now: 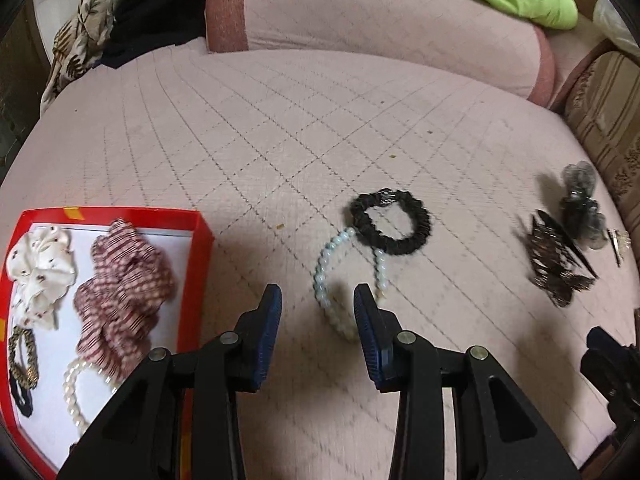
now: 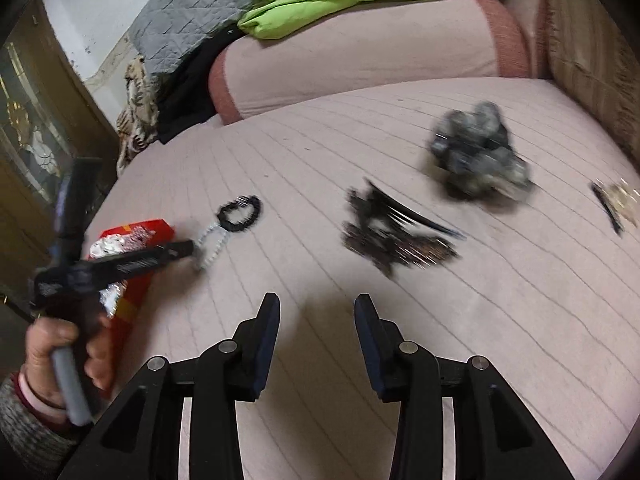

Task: Organize jewelry
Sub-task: 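Grasp the pale blue bead bracelet with the left gripper while the right grasps the black bead bracelet, then place the blue bracelet in the tray with the left gripper while the right places the black bracelet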

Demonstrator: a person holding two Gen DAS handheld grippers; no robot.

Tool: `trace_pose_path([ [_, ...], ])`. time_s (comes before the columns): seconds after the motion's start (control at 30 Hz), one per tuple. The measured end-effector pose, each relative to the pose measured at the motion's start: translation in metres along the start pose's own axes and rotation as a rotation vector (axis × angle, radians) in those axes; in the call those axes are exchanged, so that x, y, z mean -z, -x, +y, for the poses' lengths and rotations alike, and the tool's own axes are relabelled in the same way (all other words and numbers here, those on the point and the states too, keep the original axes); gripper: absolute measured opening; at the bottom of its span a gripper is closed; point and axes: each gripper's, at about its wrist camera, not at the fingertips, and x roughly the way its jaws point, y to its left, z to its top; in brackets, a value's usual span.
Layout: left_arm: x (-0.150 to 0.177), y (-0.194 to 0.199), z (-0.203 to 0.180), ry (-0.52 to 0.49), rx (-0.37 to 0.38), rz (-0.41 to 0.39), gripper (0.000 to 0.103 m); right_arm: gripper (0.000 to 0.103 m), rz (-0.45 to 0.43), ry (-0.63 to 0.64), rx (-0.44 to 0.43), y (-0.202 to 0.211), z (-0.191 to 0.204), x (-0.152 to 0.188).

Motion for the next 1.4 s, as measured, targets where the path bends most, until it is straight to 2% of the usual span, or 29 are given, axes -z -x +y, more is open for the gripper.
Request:
trace_pose_path([
  [0.13, -0.003, -0.014, 0.005, 0.006, 0.005, 0.001, 0.035, 0.042, 0.017, 0.034, -0.057, -0.03, 0.024, -0.027],
  [0.33, -0.004, -0.019, 0.001, -0.046, 0.001, -0.041, 0.035, 0.043, 0.066, 0.067, -0.063, -0.086, 0.048, -0.059],
  [0.5, -0.003, -0.02, 0.004, -0.044, 0.026, -0.074, 0.035, 0.042, 0.117, 0.075, -0.033, -0.127, 0.051, -0.073],
  [0.7, 0.0, -0.023, -0.001, -0.056, 0.006, -0.103, 0.035, 0.04, 0.129, 0.128, 0.007, -0.152, 0.059, -0.078],
  [0.77, 0.001, -0.023, -0.005, -0.058, -0.009, -0.107, 0.033, 0.023, 0.129, 0.155, 0.042, -0.158, 0.063, -0.078],
  [0.8, 0.002, -0.022, -0.006, -0.062, -0.015, -0.107, 0.024, 0.02, 0.129, 0.171, 0.067, -0.16, 0.064, -0.077],
  [0.83, 0.002, -0.021, -0.008, -0.067, -0.024, -0.106, 0.013, 0.013, 0.13, 0.17, 0.067, -0.16, 0.063, -0.077],
  [0.87, 0.003, -0.02, -0.01, -0.071, -0.026, -0.102, 0.006, 0.01, 0.133, 0.163, 0.06, -0.159, 0.061, -0.077],
  [1.07, 0.017, 0.0, -0.007, -0.036, 0.053, -0.059, 0.005, 0.008, 0.146, 0.124, 0.046, -0.133, 0.05, -0.065],
  [1.23, 0.036, 0.04, -0.003, -0.009, 0.121, -0.088, 0.005, 0.008, 0.112, 0.112, 0.031, -0.1, 0.055, -0.048],
  [1.4, 0.048, 0.086, 0.006, 0.005, 0.155, -0.143, 0.005, 0.008, 0.063, 0.112, 0.015, -0.062, 0.067, -0.034],
])
